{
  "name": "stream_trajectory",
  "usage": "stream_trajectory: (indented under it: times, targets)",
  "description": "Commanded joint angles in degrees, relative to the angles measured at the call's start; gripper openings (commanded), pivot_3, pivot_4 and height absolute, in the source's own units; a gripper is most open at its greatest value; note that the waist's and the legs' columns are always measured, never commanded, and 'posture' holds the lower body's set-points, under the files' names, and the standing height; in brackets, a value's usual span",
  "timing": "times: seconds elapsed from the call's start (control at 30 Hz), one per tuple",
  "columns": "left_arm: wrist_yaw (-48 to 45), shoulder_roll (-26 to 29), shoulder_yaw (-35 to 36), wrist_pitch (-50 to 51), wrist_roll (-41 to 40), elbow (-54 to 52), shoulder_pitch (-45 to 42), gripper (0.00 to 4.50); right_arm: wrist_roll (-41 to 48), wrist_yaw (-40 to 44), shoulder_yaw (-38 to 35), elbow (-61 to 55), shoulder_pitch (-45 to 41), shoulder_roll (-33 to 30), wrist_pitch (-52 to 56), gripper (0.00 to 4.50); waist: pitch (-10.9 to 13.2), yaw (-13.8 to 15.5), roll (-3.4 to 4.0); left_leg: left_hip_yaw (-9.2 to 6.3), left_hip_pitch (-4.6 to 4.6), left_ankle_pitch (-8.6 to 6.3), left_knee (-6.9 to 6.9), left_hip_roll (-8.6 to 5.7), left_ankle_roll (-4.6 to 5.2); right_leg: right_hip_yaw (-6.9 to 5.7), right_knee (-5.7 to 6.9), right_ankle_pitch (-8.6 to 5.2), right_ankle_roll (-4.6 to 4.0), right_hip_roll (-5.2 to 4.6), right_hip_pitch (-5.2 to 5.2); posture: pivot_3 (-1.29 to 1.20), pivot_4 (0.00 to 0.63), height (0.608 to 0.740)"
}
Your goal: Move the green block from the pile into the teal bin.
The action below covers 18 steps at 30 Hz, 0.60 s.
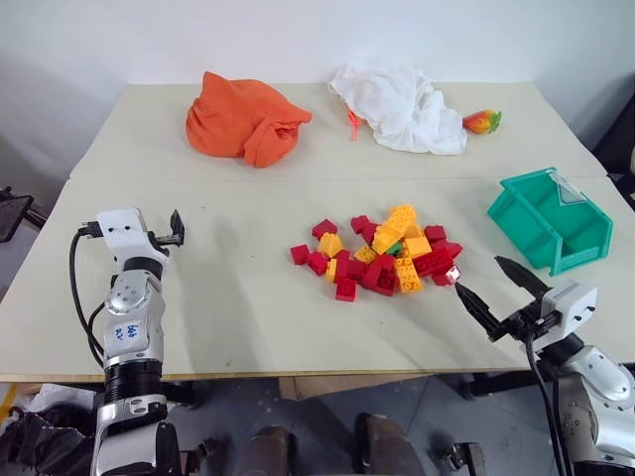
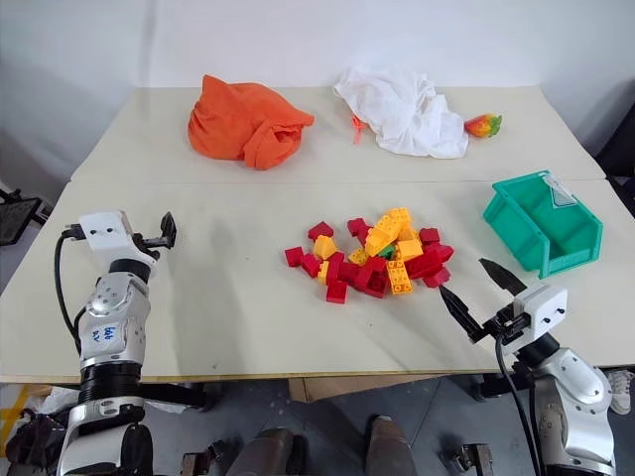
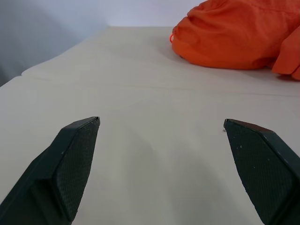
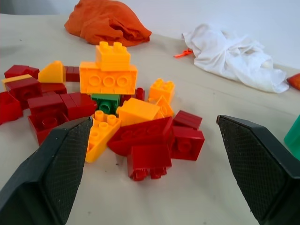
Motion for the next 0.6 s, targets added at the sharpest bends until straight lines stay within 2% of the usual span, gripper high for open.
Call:
stream_trajectory:
  times: [0.03, 0.17, 0.33, 0.47, 0.6]
  targets:
    - [-0.78, 1.19, -0.26, -1.04, 0.46, -0.28, -0.91, 4.5, 0.21, -0.07, -0.16, -2.46, -0.13, -0.94, -0.2, 4.46, 0.0, -0.01, 0.0, 0.0, 0.0, 0.0, 0.0, 0.0, 0.0, 0.0, 0.0, 0.0, 0.0, 0.0, 0.0, 0.0, 0.15, 0.74]
    - [-6.82, 1.25, -0.28, -2.44, -3.15, -2.04, -0.21, 4.5, 0.33, 0.23, 0.04, -3.09, -0.5, -1.64, 0.73, 4.46, 0.0, -0.02, 0.0, 0.0, 0.0, 0.0, 0.0, 0.0, 0.0, 0.0, 0.0, 0.0, 0.0, 0.0, 0.0, 0.0, 0.15, 0.74]
    - [-32.86, 7.7, -2.15, 1.04, -16.21, -12.88, 5.59, 4.5, 5.64, 7.03, -0.61, -7.48, 2.48, -6.74, 5.31, 4.46, 0.02, -0.21, 0.03, 0.0, -0.02, 0.0, -0.02, 0.11, 0.0, 0.0, -0.02, 0.0, 0.0, 0.0, -0.02, 0.0, 0.15, 0.74]
    - [-46.69, 16.35, -4.65, 1.98, -17.2, -17.49, 12.78, 4.5, 7.8, 9.86, -3.79, -7.63, 5.69, -9.81, 6.73, 3.22, 0.0, -0.3, 0.09, -0.02, 0.02, -0.04, -0.04, 0.16, 0.0, -0.01, -0.13, -0.01, -0.02, 0.02, 0.06, 0.0, 0.15, 0.74]
    - [-57.86, 22.17, -5.66, -2.45, -16.5, -20.02, 20.67, 4.5, 7.2, 15.52, -6.71, -3.39, 8.58, -13.24, 4.8, 1.82, 0.02, -0.37, 0.11, 0.03, 0.1, -0.09, -0.05, 0.17, 0.08, 0.04, -0.24, -0.02, -0.04, 0.02, 0.15, 0.0, 0.15, 0.74]
